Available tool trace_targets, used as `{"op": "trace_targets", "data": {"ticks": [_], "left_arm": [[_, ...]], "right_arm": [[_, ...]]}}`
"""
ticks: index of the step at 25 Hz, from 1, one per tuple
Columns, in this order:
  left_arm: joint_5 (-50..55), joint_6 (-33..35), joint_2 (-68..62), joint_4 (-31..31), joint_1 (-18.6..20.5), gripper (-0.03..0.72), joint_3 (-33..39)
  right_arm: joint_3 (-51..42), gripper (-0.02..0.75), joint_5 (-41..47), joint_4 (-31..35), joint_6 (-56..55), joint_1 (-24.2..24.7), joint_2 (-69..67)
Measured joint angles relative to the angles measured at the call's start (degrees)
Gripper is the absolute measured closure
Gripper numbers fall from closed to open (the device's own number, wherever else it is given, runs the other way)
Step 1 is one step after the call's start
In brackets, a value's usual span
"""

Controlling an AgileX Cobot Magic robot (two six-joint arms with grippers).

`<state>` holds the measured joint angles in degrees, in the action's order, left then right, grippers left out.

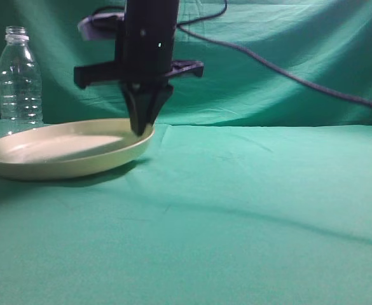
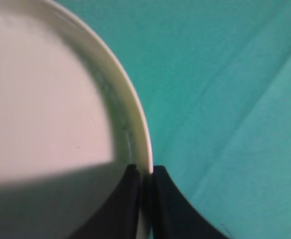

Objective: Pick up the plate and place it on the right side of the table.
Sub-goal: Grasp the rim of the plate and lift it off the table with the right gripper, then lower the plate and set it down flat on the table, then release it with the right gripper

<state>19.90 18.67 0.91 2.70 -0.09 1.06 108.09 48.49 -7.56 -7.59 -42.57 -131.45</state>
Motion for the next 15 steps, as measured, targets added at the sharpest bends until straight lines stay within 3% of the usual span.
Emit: {"op": "trace_targets", "data": {"ticks": [2, 9, 15], "left_arm": [[0.0, 0.0, 0.0, 0.0, 0.0, 0.688, 0.0], [0.0, 0.0, 0.0, 0.0, 0.0, 0.688, 0.0], [0.0, 0.0, 0.0, 0.0, 0.0, 0.688, 0.0]], "right_arm": [[2.07, 0.738, 2.89, -1.72, -0.12, 0.0, 0.21], [4.99, 0.738, 13.59, -7.89, -0.72, 1.23, 5.91], [-0.44, 0.738, 16.93, -9.16, -0.72, 10.33, 11.67]]}}
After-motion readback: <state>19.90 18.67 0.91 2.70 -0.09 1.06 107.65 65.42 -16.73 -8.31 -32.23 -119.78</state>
